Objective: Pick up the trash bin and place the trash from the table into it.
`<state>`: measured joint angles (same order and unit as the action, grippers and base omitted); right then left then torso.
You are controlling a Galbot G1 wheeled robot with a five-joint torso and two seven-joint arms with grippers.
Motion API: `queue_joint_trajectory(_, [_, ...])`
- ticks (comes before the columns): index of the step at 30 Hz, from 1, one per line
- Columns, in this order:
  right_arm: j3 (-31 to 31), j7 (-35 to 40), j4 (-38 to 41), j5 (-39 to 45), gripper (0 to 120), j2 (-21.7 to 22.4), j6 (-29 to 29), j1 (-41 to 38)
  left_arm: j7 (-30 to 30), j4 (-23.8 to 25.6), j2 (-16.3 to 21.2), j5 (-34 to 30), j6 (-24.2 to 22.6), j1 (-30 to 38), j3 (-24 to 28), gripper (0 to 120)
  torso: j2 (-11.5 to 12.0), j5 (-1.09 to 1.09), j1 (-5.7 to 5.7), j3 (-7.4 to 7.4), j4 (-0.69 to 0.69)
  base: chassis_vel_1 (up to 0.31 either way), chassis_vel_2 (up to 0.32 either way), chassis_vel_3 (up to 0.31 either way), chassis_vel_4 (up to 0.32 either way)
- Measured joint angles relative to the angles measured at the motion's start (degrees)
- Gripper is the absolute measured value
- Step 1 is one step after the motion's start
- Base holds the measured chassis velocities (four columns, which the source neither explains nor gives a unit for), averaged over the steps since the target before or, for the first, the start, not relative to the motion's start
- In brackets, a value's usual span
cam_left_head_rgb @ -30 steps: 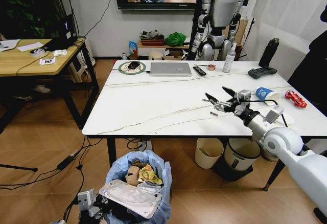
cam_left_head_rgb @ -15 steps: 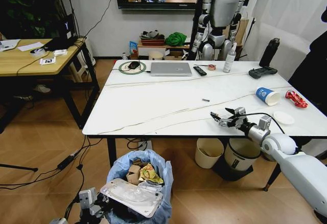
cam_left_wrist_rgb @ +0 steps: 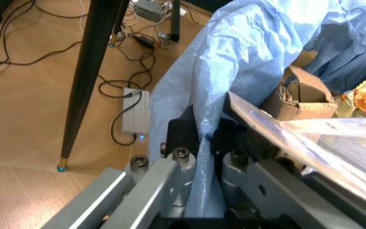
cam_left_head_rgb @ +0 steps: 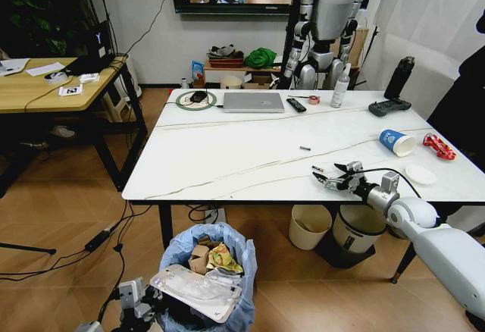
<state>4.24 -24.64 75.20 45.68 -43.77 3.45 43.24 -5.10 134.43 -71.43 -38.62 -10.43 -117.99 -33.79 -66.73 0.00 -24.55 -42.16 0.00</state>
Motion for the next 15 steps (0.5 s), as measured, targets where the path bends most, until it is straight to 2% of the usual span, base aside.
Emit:
queue_joint_trajectory(6, [-1.13, -0.1, -0.9, -1.74, 66, -0.14, -0.48, -1.05, -0.1, -0.13, 0.43, -0.57, -0.06, 0.31, -0.22, 0, 0.0, 0.0, 0.0, 0.0, 0.01, 0.0, 0.0, 0.0, 0.0])
queue_joint_trajectory(7, [-1.13, -0.1, -0.9, -1.74, 66, -0.14, -0.48, -1.05, -0.1, -0.13, 0.43, -0.57, -0.06, 0.31, -0.22, 0, 0.0, 0.0, 0.0, 0.0, 0.01, 0.0, 0.0, 0.0, 0.0])
queue_joint_trajectory(12, [-1.39, -0.24, -0.09, -3.26, 42, 0.58, -0.97, -0.43, -0.18, -0.36, 0.7, -0.78, -0.09, 0.66, -0.17, 0, -0.01, 0.0, 0.0, 0.01, 0.02, 0.0, 0.0, 0.0, 0.0])
queue_joint_trajectory(14, [-1.39, -0.25, 0.09, -3.37, 41, 0.69, -0.99, -0.3, -0.19, -0.36, 0.73, -0.82, -0.1, 0.69, -0.17, 0, -0.01, 0.0, 0.0, 0.01, 0.01, 0.0, 0.0, 0.0, 0.0])
queue_joint_trajectory(15, [-1.4, -0.29, 0.4, -3.6, 34, 0.9, -1.02, -0.04, -0.21, -0.36, 0.8, -0.9, -0.11, 0.77, -0.18, 0, -0.02, -0.01, 0.0, 0.01, 0.01, 0.0, 0.0, 0.0, 0.0])
